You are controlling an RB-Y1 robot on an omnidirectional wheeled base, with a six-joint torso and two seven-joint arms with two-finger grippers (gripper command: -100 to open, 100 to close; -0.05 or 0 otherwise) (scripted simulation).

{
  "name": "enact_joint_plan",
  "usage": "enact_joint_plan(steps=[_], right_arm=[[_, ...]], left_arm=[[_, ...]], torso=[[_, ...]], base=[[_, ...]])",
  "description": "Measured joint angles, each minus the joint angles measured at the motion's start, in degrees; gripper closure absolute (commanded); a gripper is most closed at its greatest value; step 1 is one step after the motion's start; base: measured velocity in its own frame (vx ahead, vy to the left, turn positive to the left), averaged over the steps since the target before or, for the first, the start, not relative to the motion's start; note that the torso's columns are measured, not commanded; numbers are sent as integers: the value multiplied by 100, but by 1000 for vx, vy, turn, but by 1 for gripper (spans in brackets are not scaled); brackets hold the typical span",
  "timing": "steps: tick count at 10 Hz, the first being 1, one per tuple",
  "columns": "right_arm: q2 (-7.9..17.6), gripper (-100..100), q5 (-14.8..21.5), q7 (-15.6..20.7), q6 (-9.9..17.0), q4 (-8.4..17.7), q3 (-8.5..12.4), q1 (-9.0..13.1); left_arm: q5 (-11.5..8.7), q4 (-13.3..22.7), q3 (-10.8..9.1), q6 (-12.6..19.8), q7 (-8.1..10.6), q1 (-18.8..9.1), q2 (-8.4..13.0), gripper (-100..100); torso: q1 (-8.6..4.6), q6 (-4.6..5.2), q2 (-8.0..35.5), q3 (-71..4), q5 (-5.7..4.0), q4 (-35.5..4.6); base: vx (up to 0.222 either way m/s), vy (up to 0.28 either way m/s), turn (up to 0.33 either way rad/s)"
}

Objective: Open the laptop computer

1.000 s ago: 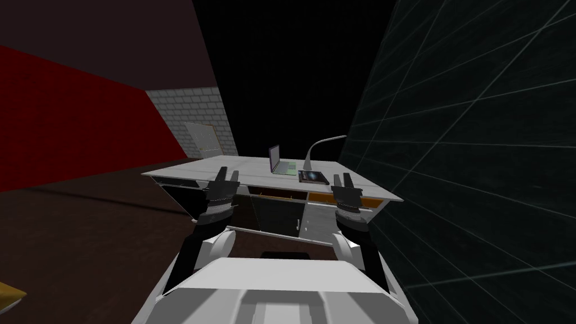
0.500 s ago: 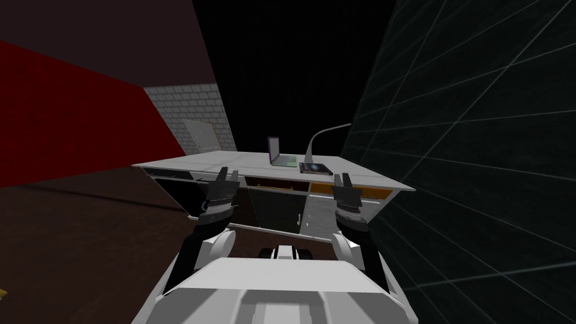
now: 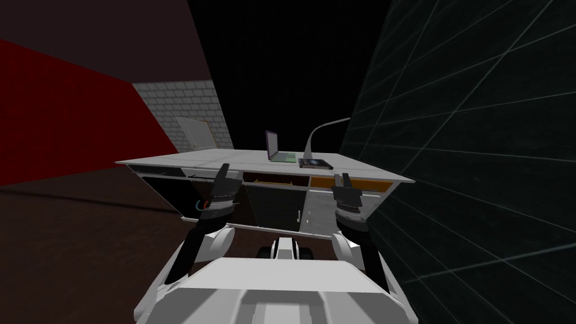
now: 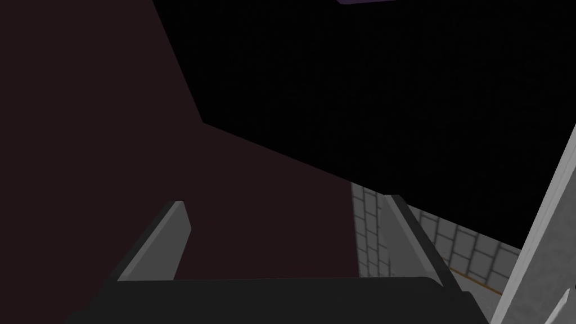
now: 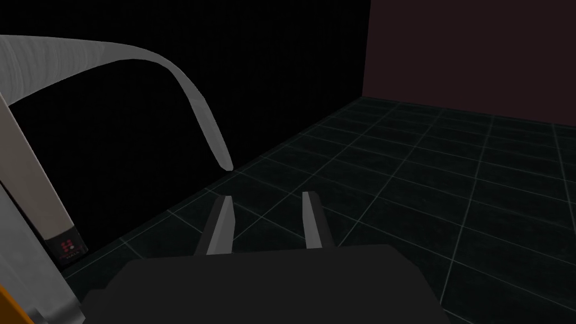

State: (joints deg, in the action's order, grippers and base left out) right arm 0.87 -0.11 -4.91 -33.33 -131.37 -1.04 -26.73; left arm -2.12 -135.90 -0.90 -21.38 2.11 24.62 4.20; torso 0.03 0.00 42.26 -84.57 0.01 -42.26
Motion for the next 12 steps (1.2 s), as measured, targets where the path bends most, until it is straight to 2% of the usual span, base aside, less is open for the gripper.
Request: enact_joint_plan(steps=[2, 5, 12], right_arm=[[0, 0, 0, 0, 0, 0, 0, 0], [0, 0, 0, 0, 0, 0, 0, 0], [0, 0, 0, 0, 0, 0, 0, 0]], left_arm=[[18, 59, -120, 311, 71, -286, 182, -100], [53, 82, -251, 758, 146, -636, 320, -100], [128, 187, -518, 1661, 312, -1347, 477, -100]], torso=[[-2, 0, 2, -1, -1, -2], [-3, 1, 3, 0, -1, -2], [-3, -1, 3, 0, -1, -2]], base=[[4, 23, -67], [2, 20, -79], [0, 19, -81]])
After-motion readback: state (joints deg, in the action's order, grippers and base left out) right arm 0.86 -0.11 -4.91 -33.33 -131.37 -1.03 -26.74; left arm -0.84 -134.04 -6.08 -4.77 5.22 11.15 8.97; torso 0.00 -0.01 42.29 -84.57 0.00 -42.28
